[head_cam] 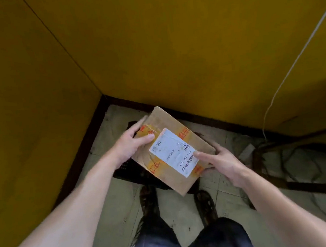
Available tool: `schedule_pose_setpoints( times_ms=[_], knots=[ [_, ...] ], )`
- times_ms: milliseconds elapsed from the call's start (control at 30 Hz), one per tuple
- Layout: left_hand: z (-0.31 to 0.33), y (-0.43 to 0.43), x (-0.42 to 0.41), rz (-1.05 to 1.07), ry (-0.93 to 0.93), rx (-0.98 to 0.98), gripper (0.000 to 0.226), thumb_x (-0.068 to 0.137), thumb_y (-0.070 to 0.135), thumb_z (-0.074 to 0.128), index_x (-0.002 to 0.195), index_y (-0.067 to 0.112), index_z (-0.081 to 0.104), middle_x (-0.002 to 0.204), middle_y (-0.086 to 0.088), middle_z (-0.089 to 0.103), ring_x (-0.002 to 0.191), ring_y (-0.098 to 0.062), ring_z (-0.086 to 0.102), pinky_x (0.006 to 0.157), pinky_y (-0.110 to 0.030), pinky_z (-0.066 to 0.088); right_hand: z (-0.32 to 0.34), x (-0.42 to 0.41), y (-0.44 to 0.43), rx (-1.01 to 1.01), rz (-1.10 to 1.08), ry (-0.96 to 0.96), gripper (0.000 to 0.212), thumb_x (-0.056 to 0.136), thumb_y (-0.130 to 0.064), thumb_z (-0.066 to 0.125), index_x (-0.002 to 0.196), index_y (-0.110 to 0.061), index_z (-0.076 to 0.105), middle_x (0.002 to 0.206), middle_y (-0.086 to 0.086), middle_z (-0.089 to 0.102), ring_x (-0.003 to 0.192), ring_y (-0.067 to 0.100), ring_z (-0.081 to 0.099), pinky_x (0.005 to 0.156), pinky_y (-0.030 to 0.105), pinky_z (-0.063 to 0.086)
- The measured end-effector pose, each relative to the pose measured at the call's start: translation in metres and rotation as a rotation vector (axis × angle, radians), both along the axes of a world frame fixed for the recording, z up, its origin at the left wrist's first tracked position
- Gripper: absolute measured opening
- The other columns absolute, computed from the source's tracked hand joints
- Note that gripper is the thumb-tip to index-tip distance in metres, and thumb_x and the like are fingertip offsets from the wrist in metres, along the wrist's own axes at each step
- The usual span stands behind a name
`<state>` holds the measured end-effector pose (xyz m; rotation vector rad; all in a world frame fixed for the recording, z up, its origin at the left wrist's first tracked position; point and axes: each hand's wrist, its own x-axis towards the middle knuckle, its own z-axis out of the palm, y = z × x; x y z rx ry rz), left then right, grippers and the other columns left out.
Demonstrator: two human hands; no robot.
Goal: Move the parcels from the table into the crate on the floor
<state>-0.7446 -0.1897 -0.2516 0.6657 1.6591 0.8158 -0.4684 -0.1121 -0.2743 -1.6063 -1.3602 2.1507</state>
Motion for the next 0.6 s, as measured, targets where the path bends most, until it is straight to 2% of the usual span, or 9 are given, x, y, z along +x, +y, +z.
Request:
schedule_pose_setpoints(
  times_ms=[33,100,167,233,300,367,433,500,600],
  knots=[
    [-0.004,0.01,-0.01,-0.045,0.018,-0.002,0.07,0.083,0.028,0.075,0.143,0.044,0.042,0.122,0.019,0.063,0.102,0.008,0.063,0.069,-0.003,0.047,-0.005,-0.008,-0.005,-0.006,-0.026,-0.007,0.074,0.067,-0.042,0.088,0.131,-0.039,0.05,0.106,-0.009,0.076,0.091,0.01,0.074,0.066,0.024,0.059],
    [-0.012,0.026,-0.026,-0.035,0.099,0.025,0.078,0.08,0.035,0.078,0.146,0.044,0.037,0.134,0.02,0.051,0.118,0.001,0.054,0.075,0.001,0.042,-0.016,-0.023,-0.015,-0.023,-0.126,-0.033,0.066,0.065,-0.041,0.086,0.122,-0.037,0.054,0.097,-0.014,0.077,0.088,0.006,0.073,0.062,0.018,0.057],
    [-0.028,0.032,-0.033,0.128,0.181,-0.005,0.089,0.078,0.046,0.078,0.151,0.041,0.027,0.15,0.012,0.039,0.135,-0.011,0.04,0.096,-0.012,0.035,-0.03,-0.035,-0.026,-0.065,-0.274,-0.057,0.049,0.069,-0.037,0.083,0.111,-0.035,0.059,0.094,-0.012,0.077,0.085,0.006,0.073,0.06,0.016,0.056],
    [-0.053,0.029,-0.027,0.187,0.14,-0.104,0.099,0.075,0.055,0.075,0.154,0.036,0.019,0.158,0.004,0.032,0.144,-0.02,0.032,0.107,-0.031,0.03,-0.048,-0.045,-0.037,-0.131,-0.414,-0.061,0.042,0.076,-0.034,0.08,0.113,-0.029,0.062,0.099,-0.005,0.077,0.091,0.01,0.074,0.064,0.018,0.057],
    [-0.081,0.016,-0.007,0.051,0.005,-0.219,0.09,0.077,0.058,0.072,0.152,0.037,0.027,0.155,0.004,0.039,0.138,-0.019,0.041,0.108,-0.036,0.034,-0.067,-0.053,-0.049,-0.178,-0.515,-0.079,0.043,0.08,-0.037,0.077,0.118,-0.025,0.061,0.104,-0.003,0.077,0.094,0.011,0.073,0.069,0.02,0.058],
    [-0.112,0.004,0.017,-0.041,-0.138,-0.296,0.052,0.083,0.055,0.068,0.131,0.045,0.05,0.139,0.009,0.057,0.114,-0.001,0.059,0.089,-0.022,0.044,-0.089,-0.059,-0.058,-0.21,-0.606,-0.107,0.043,0.08,-0.04,0.076,0.118,-0.027,0.06,0.104,-0.005,0.076,0.093,0.009,0.073,0.071,0.02,0.058],
    [-0.142,-0.006,0.037,-0.023,-0.19,-0.331,0.037,0.085,0.052,0.067,0.12,0.046,0.057,0.124,0.014,0.065,0.106,0.001,0.061,0.076,-0.016,0.043,-0.114,-0.063,-0.066,-0.24,-0.649,-0.139,0.042,0.081,-0.038,0.075,0.119,-0.027,0.061,0.103,-0.007,0.076,0.093,0.007,0.072,0.073,0.021,0.057],
    [-0.174,-0.01,0.047,0.024,-0.208,-0.382,0.045,0.084,0.054,0.067,0.127,0.046,0.056,0.121,0.016,0.067,0.113,-0.008,0.059,0.087,-0.027,0.046,-0.143,-0.063,-0.069,-0.269,-0.639,-0.168,0.04,0.084,-0.036,0.072,0.122,-0.026,0.062,0.103,-0.008,0.076,0.094,0.009,0.072,0.076,0.024,0.058],
    [-0.226,-0.012,0.057,0.048,-0.213,-0.483,0.042,0.087,0.054,0.063,0.128,0.046,0.056,0.122,0.011,0.067,0.115,-0.014,0.058,0.105,-0.045,0.043,-0.195,-0.06,-0.069,-0.333,-0.667,-0.22,0.045,0.088,-0.034,0.07,0.13,-0.023,0.057,0.113,-0.001,0.073,0.104,0.018,0.069,0.092,0.039,0.056]
  ],
)
